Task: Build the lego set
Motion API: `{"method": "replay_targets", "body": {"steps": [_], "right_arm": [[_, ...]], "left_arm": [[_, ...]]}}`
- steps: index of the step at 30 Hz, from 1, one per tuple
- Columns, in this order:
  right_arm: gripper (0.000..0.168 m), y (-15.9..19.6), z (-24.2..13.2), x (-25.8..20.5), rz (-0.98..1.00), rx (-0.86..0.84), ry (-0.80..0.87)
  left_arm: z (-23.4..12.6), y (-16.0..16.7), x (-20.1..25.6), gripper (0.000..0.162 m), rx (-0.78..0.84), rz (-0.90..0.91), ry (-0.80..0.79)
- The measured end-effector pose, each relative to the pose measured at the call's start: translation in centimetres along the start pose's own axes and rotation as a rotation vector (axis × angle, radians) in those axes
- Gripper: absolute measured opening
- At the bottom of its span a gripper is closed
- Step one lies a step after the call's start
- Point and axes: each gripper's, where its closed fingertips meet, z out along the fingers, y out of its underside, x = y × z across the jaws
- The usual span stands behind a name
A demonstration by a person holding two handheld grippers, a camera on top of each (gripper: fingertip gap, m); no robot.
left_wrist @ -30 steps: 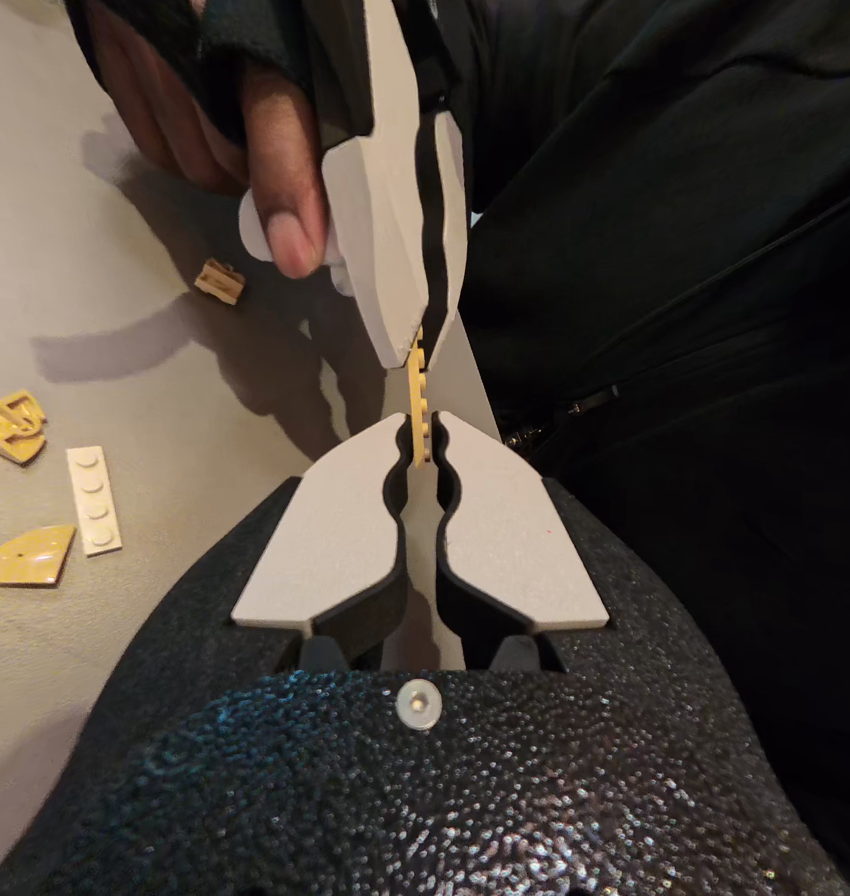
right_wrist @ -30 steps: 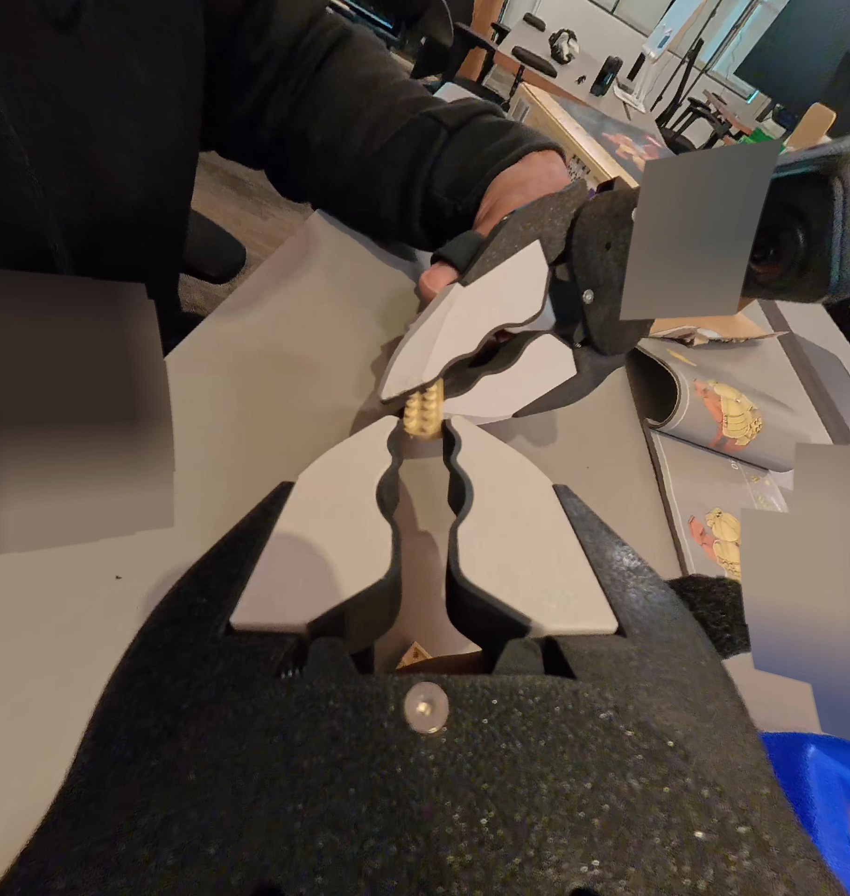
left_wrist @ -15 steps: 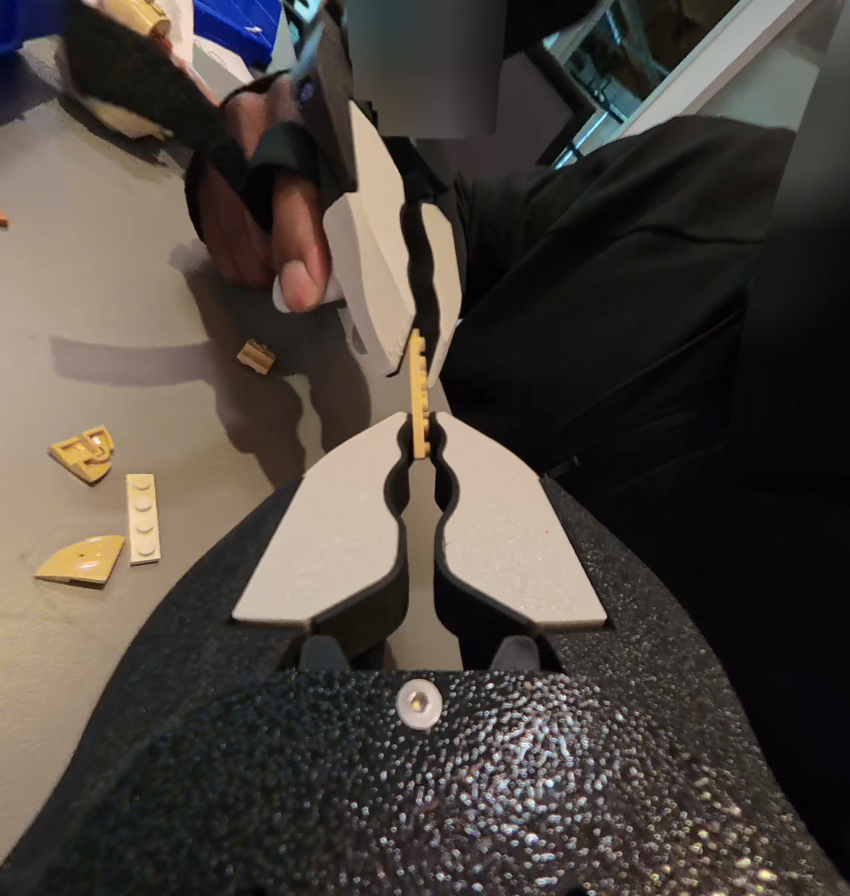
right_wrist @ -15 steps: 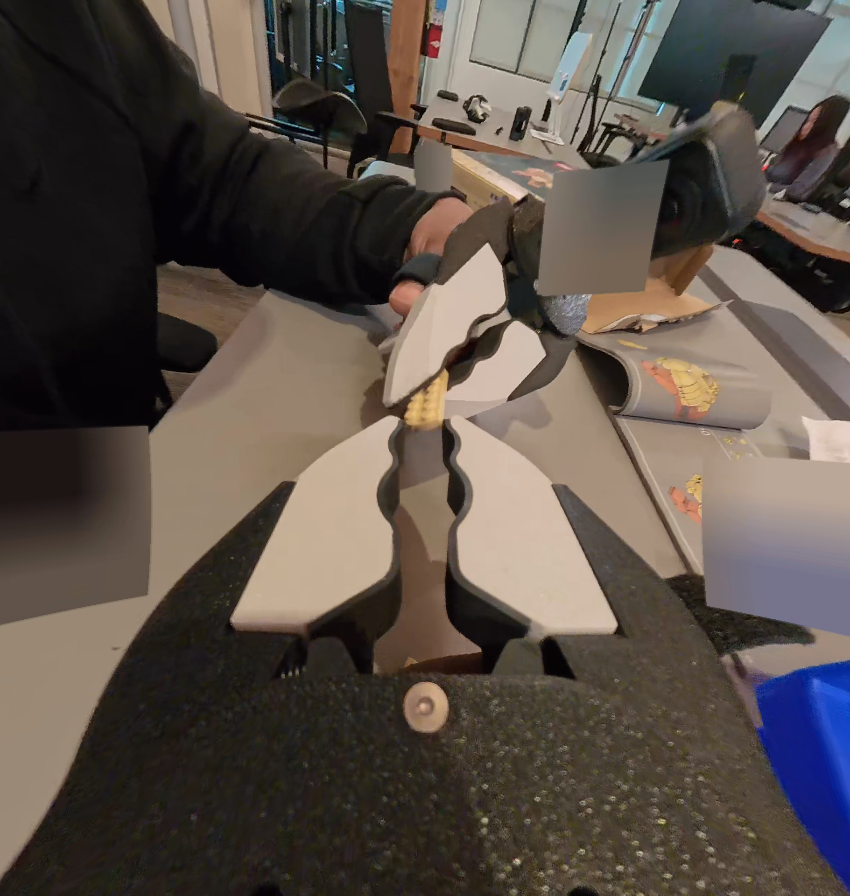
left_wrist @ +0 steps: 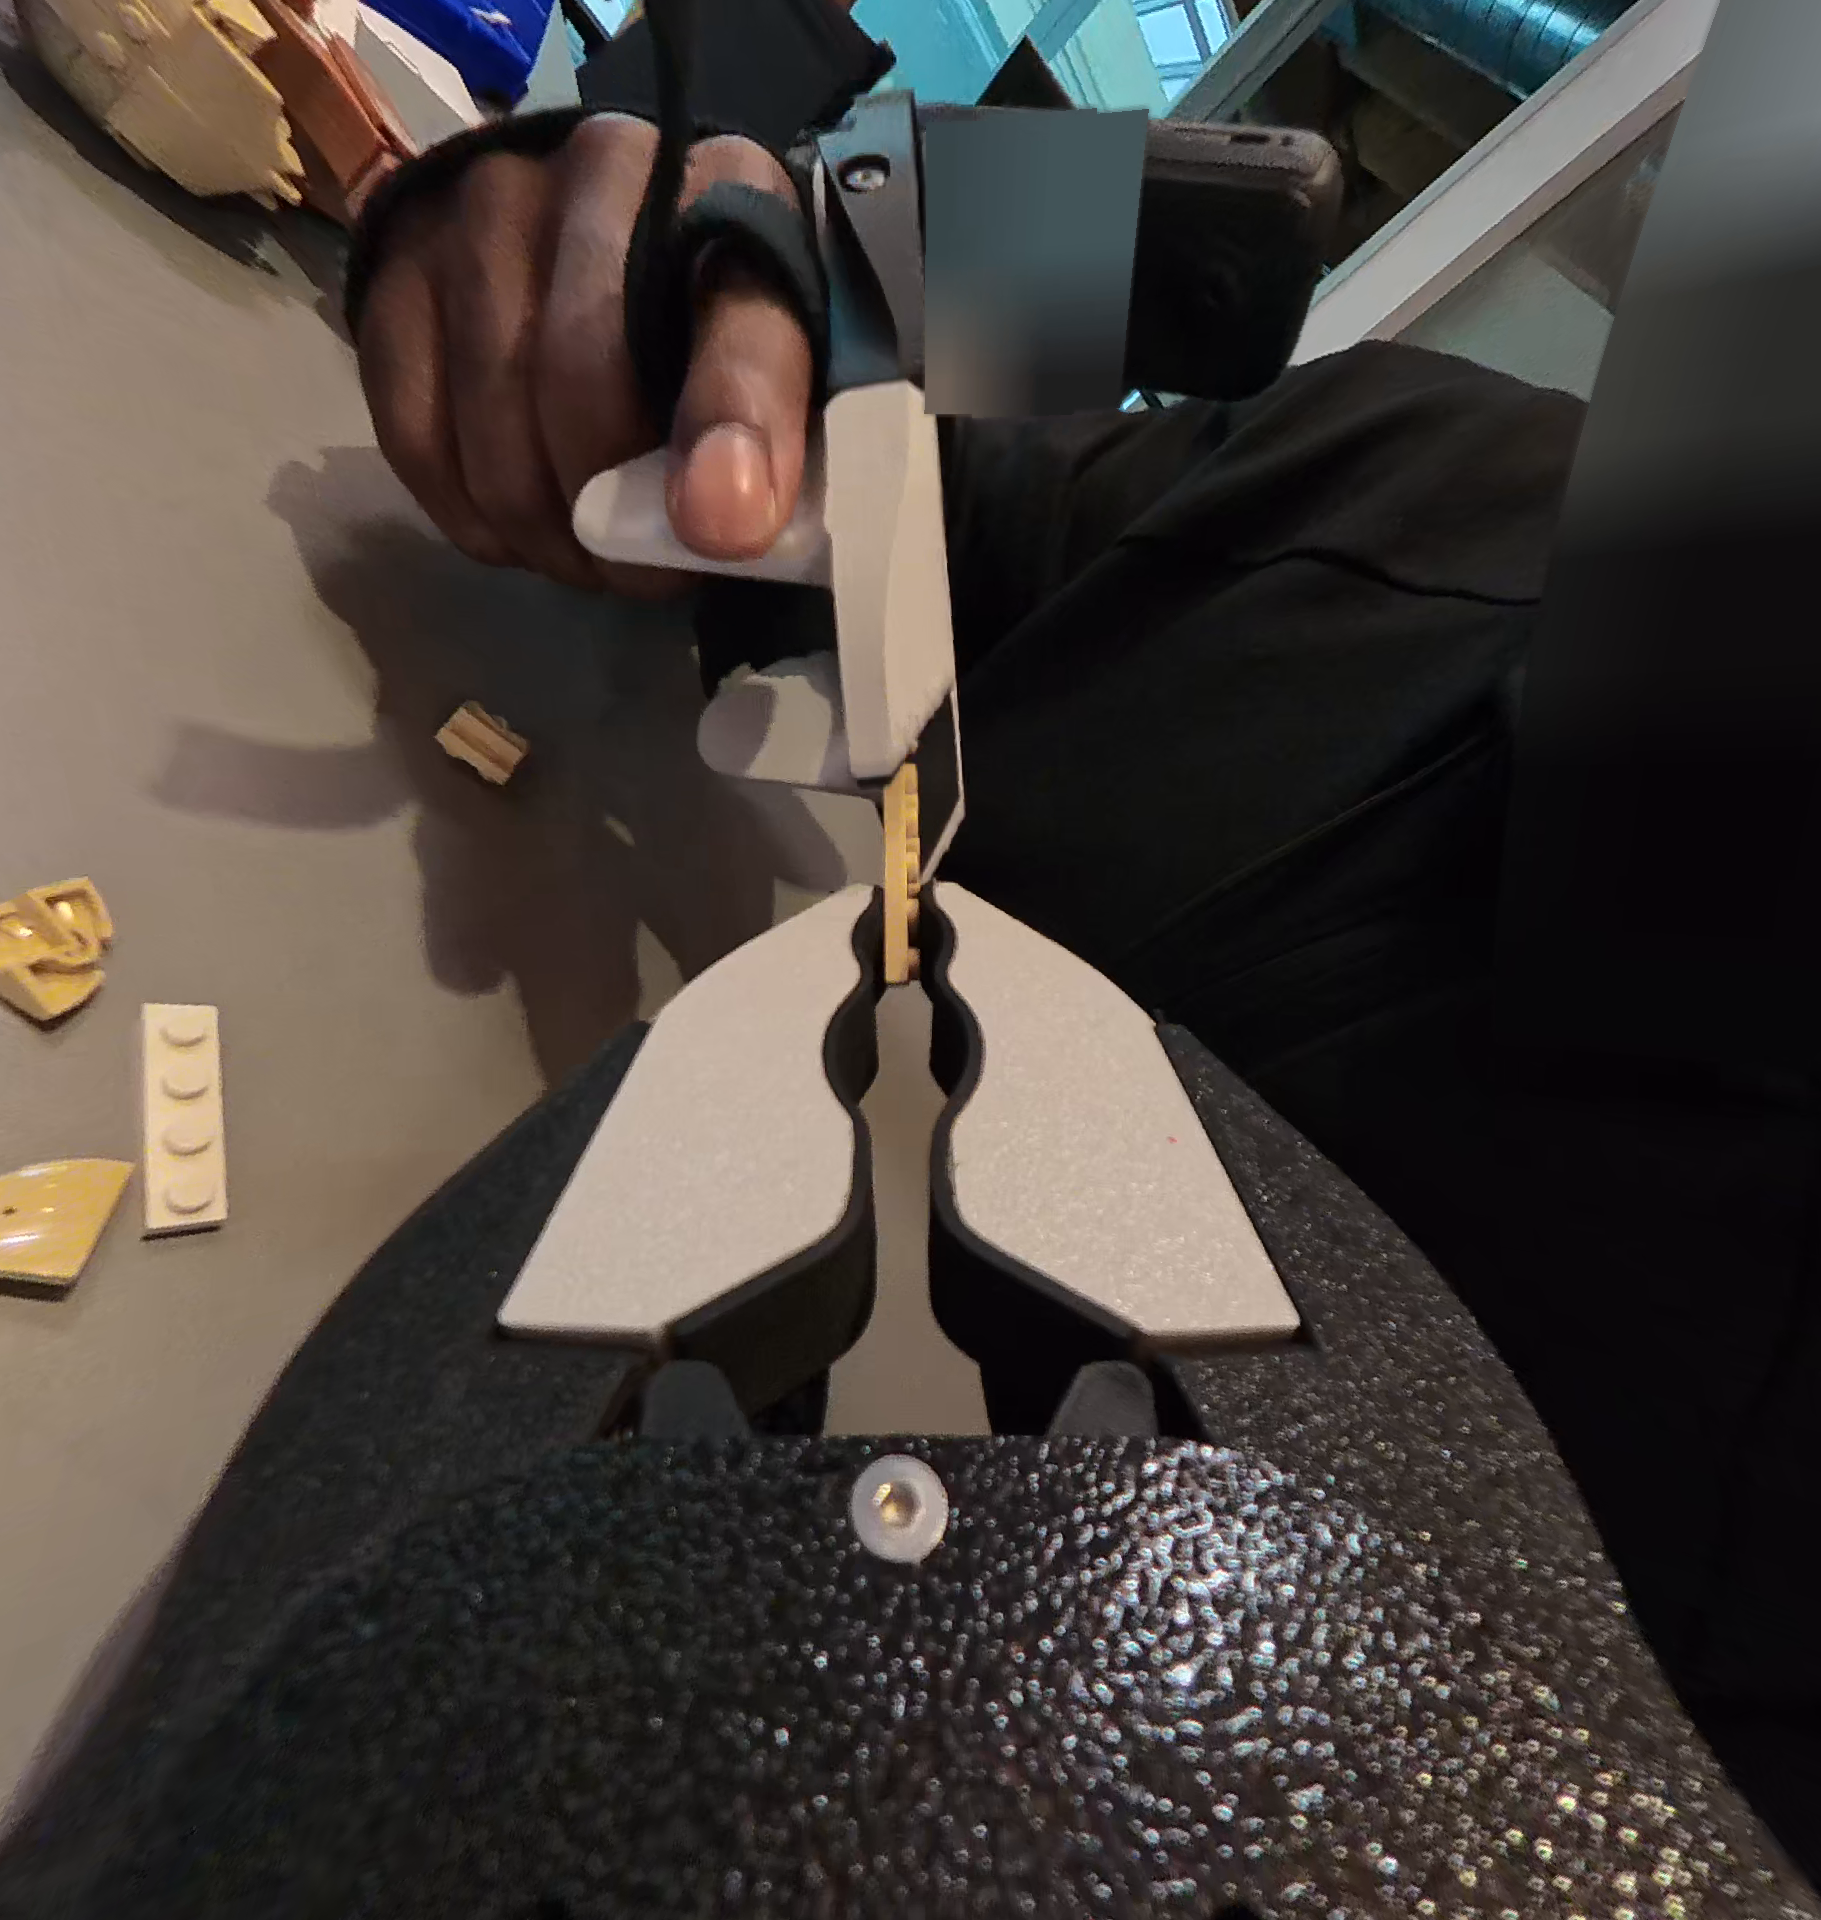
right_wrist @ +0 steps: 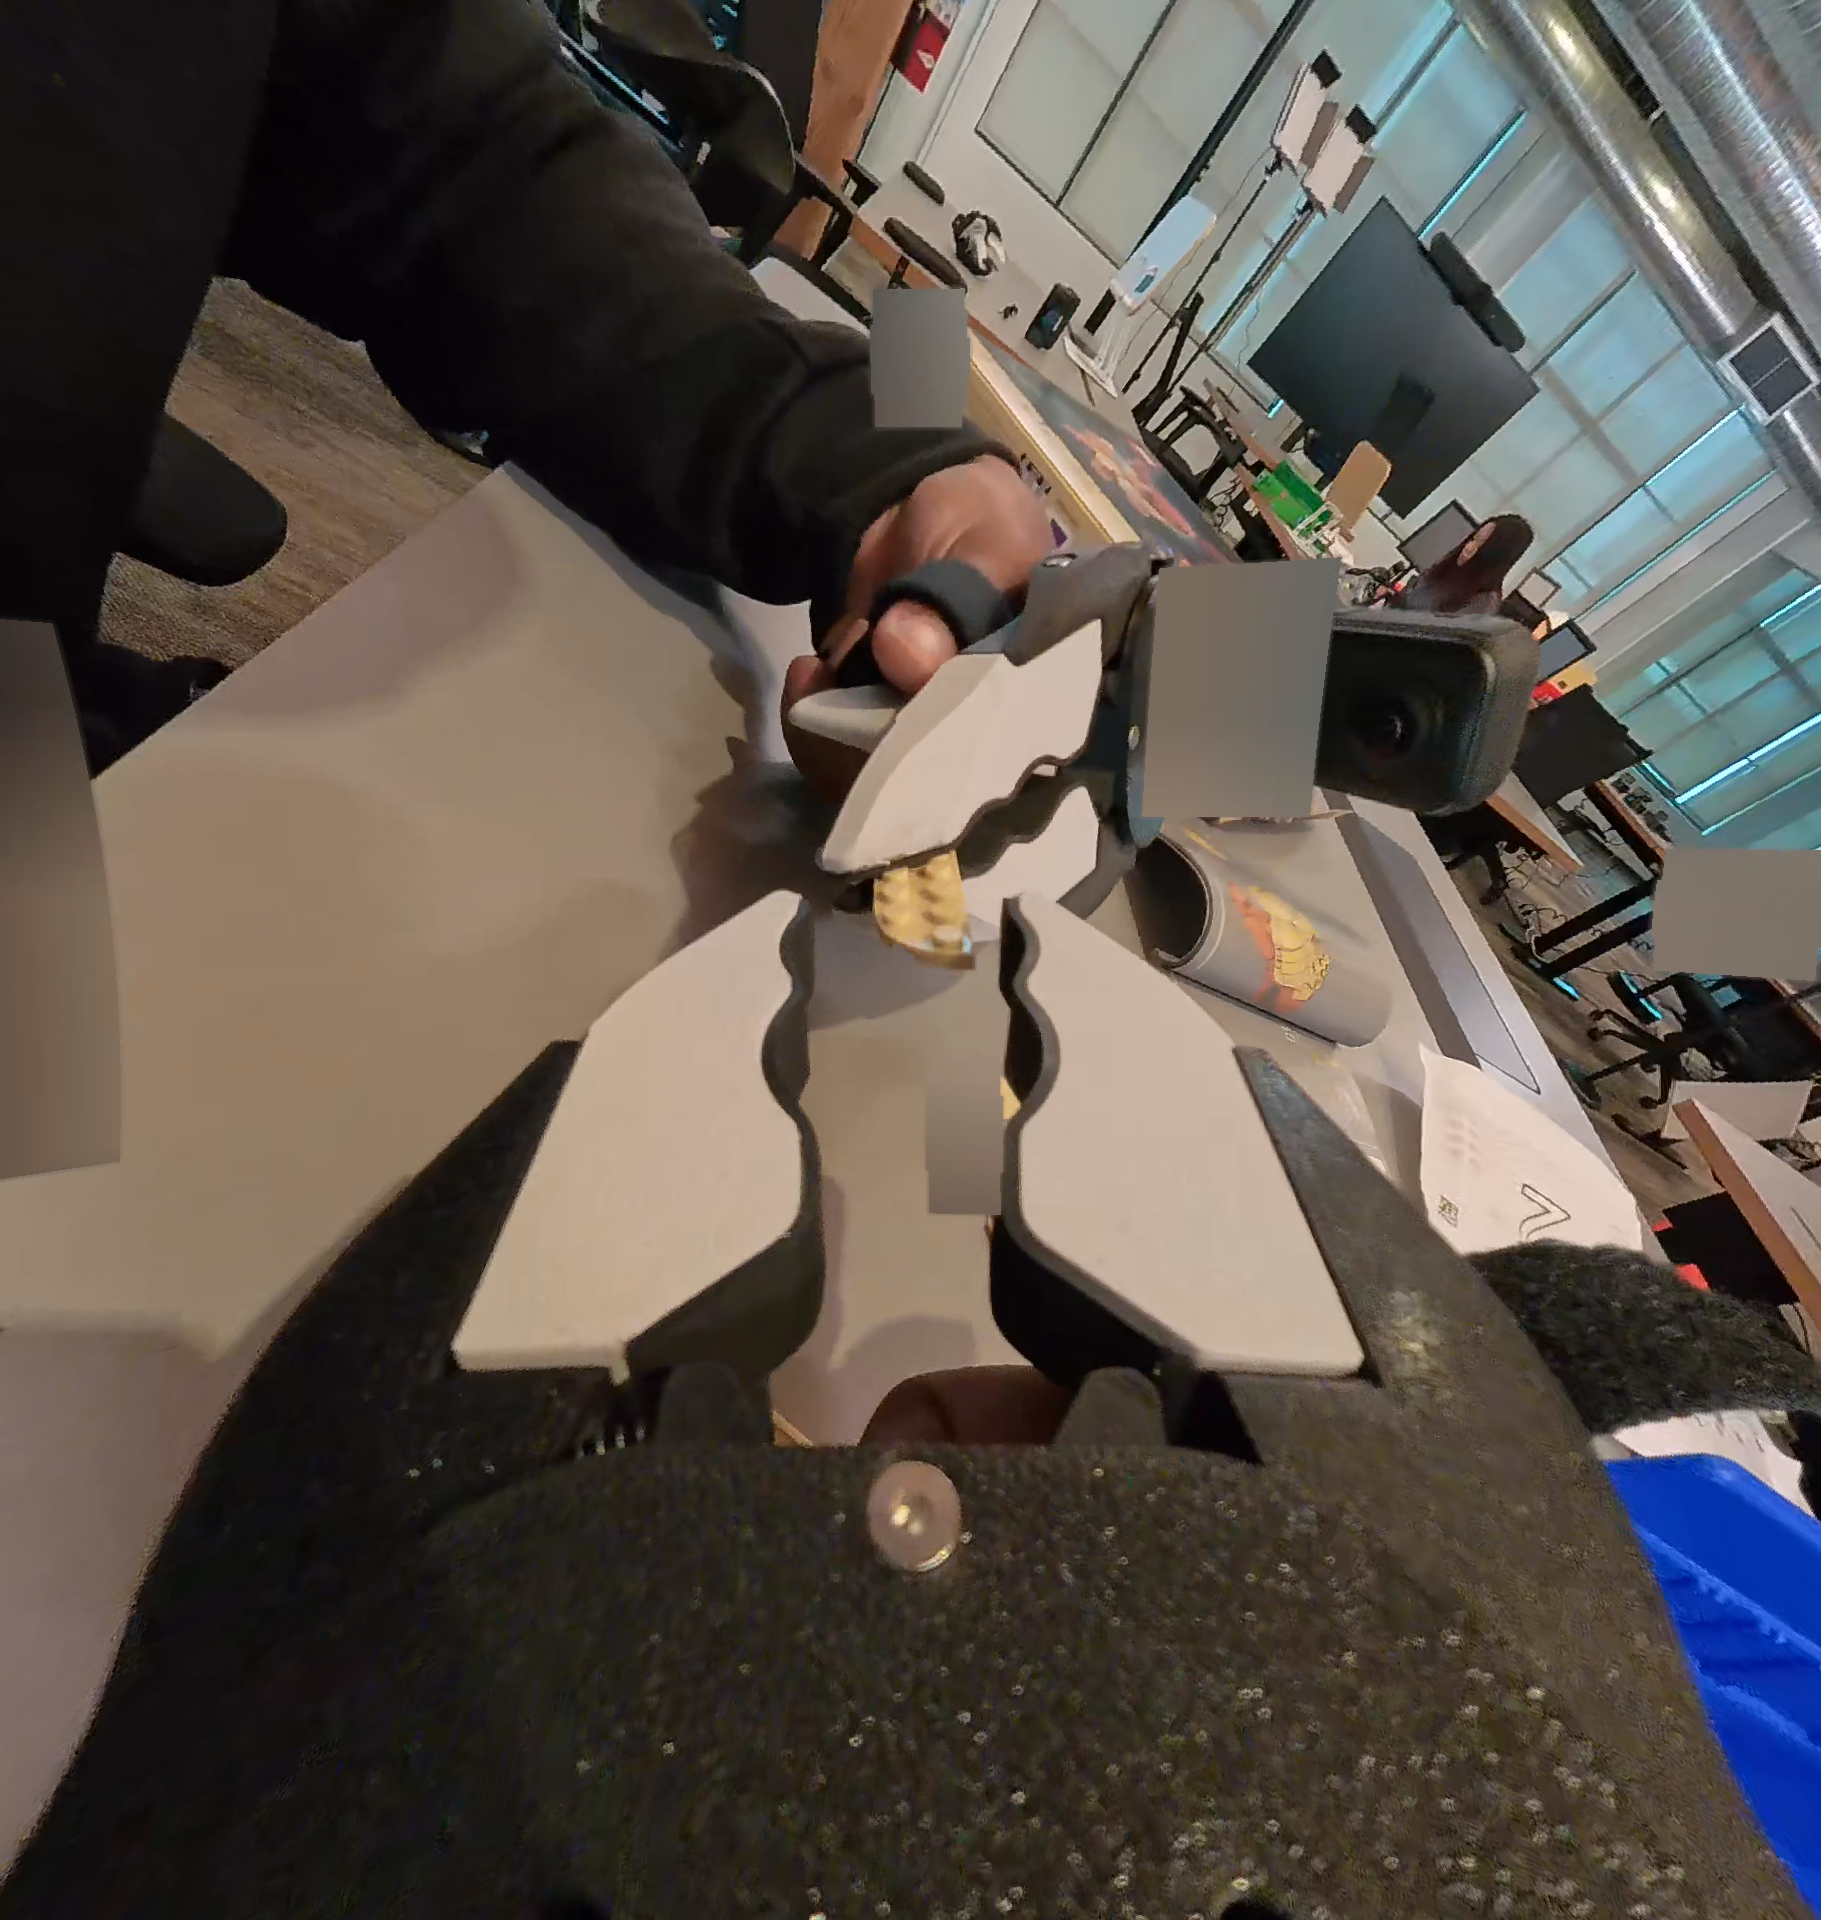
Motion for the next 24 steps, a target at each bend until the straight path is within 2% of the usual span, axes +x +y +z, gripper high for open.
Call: {"method": "replay_targets", "body": {"steps": [8,13,18,24], "right_arm": [[0.016,-0.1,0.2,-0.3,0.041,0.013,-0.017],[0.016,-0.5,0.0,-0.1,0.114,0.048,-0.033],[0.016,-0.8,-0.4,0.8,0.276,0.102,-0.035],[0.016,-0.6,-0.7,1.1,0.368,0.120,-0.050]], "left_arm": [[0.3,0.2,-0.1,0.005,-0.005,0.002,0.011],[0.3,0.2,0.5,0.009,-0.012,0.056,0.024],[-0.4,-0.4,1.1,0.014,0.013,0.128,0.010],[-0.5,-1.0,1.2,0.014,0.065,0.113,0.023]]}}
